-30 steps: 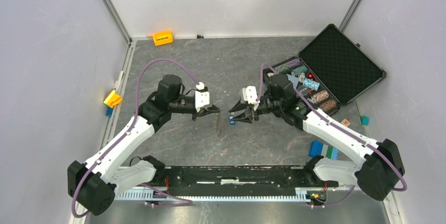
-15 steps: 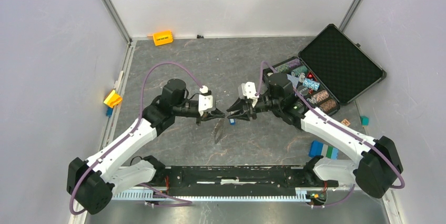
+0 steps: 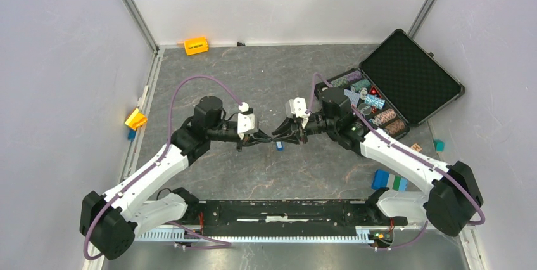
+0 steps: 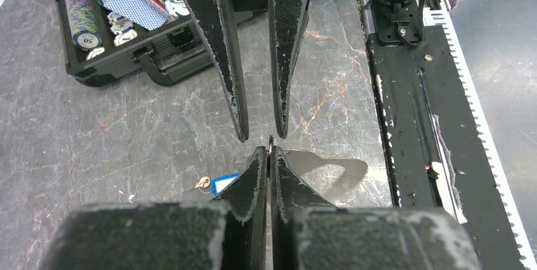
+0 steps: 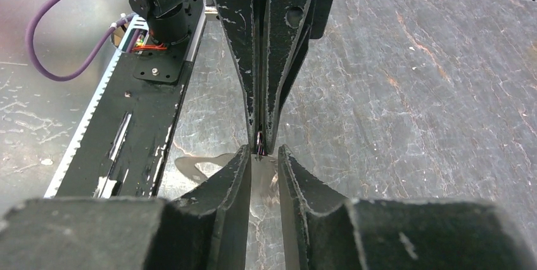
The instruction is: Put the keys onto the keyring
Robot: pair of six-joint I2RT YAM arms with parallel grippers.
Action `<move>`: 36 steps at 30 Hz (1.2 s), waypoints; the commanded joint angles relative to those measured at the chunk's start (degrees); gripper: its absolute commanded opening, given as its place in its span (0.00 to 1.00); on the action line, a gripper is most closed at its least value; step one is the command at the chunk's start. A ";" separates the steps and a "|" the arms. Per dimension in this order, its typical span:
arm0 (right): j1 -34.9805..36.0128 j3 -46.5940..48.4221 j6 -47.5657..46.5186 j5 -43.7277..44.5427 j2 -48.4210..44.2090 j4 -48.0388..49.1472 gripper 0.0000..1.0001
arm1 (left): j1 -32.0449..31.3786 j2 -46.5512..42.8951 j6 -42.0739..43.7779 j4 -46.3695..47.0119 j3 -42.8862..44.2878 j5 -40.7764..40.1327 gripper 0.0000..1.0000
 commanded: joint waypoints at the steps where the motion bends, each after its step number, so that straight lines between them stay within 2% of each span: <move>1: 0.26 0.13 0.43 0.45 0.36 2.54 0.27 | -0.35 -1.14 -2.99 4.10 -0.26 2.02 0.02; 19: 0.62 -0.66 -0.15 0.80 1.82 2.66 0.16 | -0.30 -1.16 -5.30 6.27 -1.12 1.92 0.02; 23: 0.61 -0.66 0.15 1.53 2.08 3.06 0.00 | -0.33 -1.11 -5.57 6.85 -1.48 1.84 0.02; 30: 0.62 -0.65 -0.09 6.48 1.03 2.89 0.00 | -0.32 -1.46 -5.12 7.09 -2.27 1.39 0.02; 32: 0.59 -0.68 -0.59 7.31 0.96 2.50 0.00 | -0.31 -1.55 -4.70 7.06 -2.41 1.47 0.05; 36: 0.61 -0.92 -2.00 8.53 0.38 1.76 0.00 | -0.32 -1.89 -2.96 6.38 -2.99 0.94 0.15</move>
